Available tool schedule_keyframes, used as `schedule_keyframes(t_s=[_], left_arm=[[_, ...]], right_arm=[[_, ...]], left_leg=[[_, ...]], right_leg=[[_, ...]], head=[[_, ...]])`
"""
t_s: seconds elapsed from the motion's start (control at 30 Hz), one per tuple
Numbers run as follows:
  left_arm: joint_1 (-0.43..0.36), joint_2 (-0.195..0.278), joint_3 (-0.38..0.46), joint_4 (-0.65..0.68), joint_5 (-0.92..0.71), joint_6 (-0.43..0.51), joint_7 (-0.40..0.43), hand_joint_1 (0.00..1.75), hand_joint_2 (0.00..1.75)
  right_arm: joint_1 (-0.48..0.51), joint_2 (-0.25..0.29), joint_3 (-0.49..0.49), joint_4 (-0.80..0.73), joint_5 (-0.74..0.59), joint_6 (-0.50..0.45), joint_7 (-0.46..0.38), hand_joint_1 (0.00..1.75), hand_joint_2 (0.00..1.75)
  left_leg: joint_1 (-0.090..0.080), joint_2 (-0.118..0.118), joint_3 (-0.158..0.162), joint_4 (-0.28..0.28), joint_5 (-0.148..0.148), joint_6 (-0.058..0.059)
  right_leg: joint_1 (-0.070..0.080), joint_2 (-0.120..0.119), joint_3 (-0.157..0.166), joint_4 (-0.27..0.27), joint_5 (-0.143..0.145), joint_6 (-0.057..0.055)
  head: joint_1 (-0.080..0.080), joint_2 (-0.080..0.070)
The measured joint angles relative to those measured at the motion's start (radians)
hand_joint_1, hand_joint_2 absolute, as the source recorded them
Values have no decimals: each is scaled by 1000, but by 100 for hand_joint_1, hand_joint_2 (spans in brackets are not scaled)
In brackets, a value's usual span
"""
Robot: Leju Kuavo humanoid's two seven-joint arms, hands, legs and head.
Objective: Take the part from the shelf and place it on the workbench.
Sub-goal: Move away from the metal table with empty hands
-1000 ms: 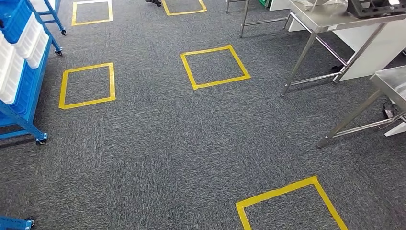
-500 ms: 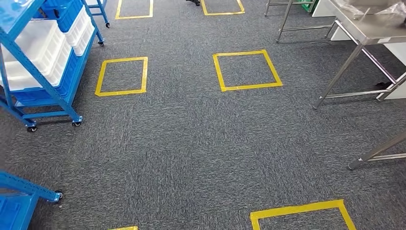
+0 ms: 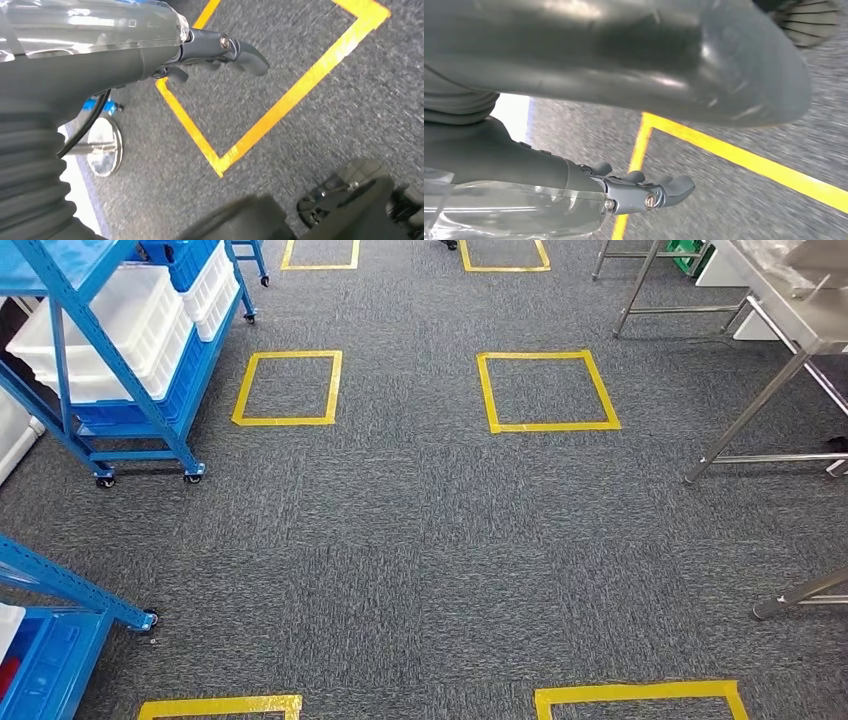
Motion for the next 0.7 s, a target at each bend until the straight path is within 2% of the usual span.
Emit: schedule_keyframes(t_s=[0.03, 0.1, 0.13, 0.17, 0.2, 0.27, 0.3, 0.33, 0.37, 0.4, 0.47, 0.5, 0.53, 0.6, 0.63, 0.67, 0.7], left_arm=[[-13, 1, -2, -1, -3, 1, -6, 0, 175], [-41, 5, -8, -1, -13, -12, 5, 0, 175], [-51, 7, -12, -2, -19, -22, 20, 0, 175], [-58, 9, -16, -2, -24, -32, 36, 0, 175], [-61, 11, -19, -2, -27, -40, 51, 0, 175], [-56, 15, -21, -2, -30, -49, 74, 0, 175], [-49, 16, -21, -2, -30, -50, 81, 0, 175], [-39, 18, -21, -2, -29, -49, 86, 0, 175], [-27, 20, -21, -2, -26, -47, 89, 0, 175], [-15, 21, -20, -2, -23, -45, 92, 0, 175], [5, 23, -19, -2, -17, -42, 97, 0, 175], [11, 24, -18, -2, -16, -41, 99, 0, 175], [16, 25, -18, -2, -15, -41, 100, 0, 175], [23, 27, -18, -2, -15, -41, 102, 0, 175], [26, 28, -18, -2, -15, -42, 103, 0, 175], [28, 29, -18, -2, -15, -43, 103, 0, 175], [31, 30, -18, -2, -15, -44, 104, 0, 175]], right_arm=[[-4, 2, -2, 0, -3, -8, -14, 0, 0], [-13, 4, -9, 0, -15, -17, -30, 0, 0], [-16, 4, -15, 0, -21, -17, -32, 0, 0], [-18, 5, -21, 0, -27, -17, -29, 0, 0], [-19, 5, -26, 0, -31, -16, -20, 0, 0], [-16, 5, -36, 0, -32, -12, 17, 0, 0], [-13, 6, -40, 2, -30, -7, 44, 0, 0], [-10, 6, -43, 3, -25, -1, 76, 0, 0], [-7, 6, -46, 5, -19, 5, 110, 0, 0], [-4, 6, -47, 7, -12, 12, 145, 0, 0], [2, 6, -48, 8, 1, 23, 196, 0, 0], [5, 6, -48, 8, 4, 27, 210, 0, 0], [8, 4, -48, 8, 6, 29, 215, 0, 0], [10, 1, -49, 9, 8, 33, 221, 0, 0], [10, 0, -49, 9, 8, 34, 223, 0, 0], [10, 0, -49, 10, 8, 35, 224, 0, 0], [10, 0, -49, 10, 8, 36, 226, 0, 0]], left_leg=[[2, -1, 10, -22, 13, 4], [2, -6, 18, -48, 29, 7], [2, -8, 19, -53, 32, 6], [3, -10, 20, -55, 33, 5], [3, -12, 23, -55, 33, 3], [4, -16, 31, -55, 29, -4], [4, -18, 33, -56, 27, -10], [3, -19, 35, -61, 26, -17], [3, -19, 37, -67, 28, -24], [2, -20, 41, -77, 31, -32], [4, -18, 51, -93, 34, -43], [5, -15, 47, -80, 23, -46], [5, -12, 30, -39, -2, -48], [4, -9, -42, 109, -72, -51], [3, -9, -77, 179, -97, -51], [3, -9, -96, 212, -100, -50], [2, -9, -92, 198, -80, -46]], right_leg=[[-1, 9, -17, 34, -21, 3], [-6, 20, -77, 152, -74, 10], [-9, 22, -102, 199, -85, 13], [-12, 22, -111, 212, -77, 16], [-16, 22, -99, 185, -50, 18], [-23, 24, -25, 37, 24, 19], [-23, 27, 10, -32, 50, 17], [-20, 29, 33, -79, 63, 12], [-16, 32, 43, -102, 64, 6], [-11, 33, 44, -108, 67, -2], [-13, 30, 56, -132, 77, -18], [-15, 28, 66, -149, 84, -27], [-16, 25, 76, -166, 91, -35], [-11, 20, 87, -186, 99, -43], [-8, 18, 89, -190, 100, -45], [-4, 18, 91, -191, 100, -46], [-1, 17, 92, -191, 100, -46]], head=[[0, 0], [0, 0], [0, 0], [0, 0], [0, 0], [0, 0], [0, 0], [0, 0], [0, 0], [0, 0], [0, 0], [0, 0], [0, 0], [0, 0], [0, 0], [0, 0], [0, 0]])
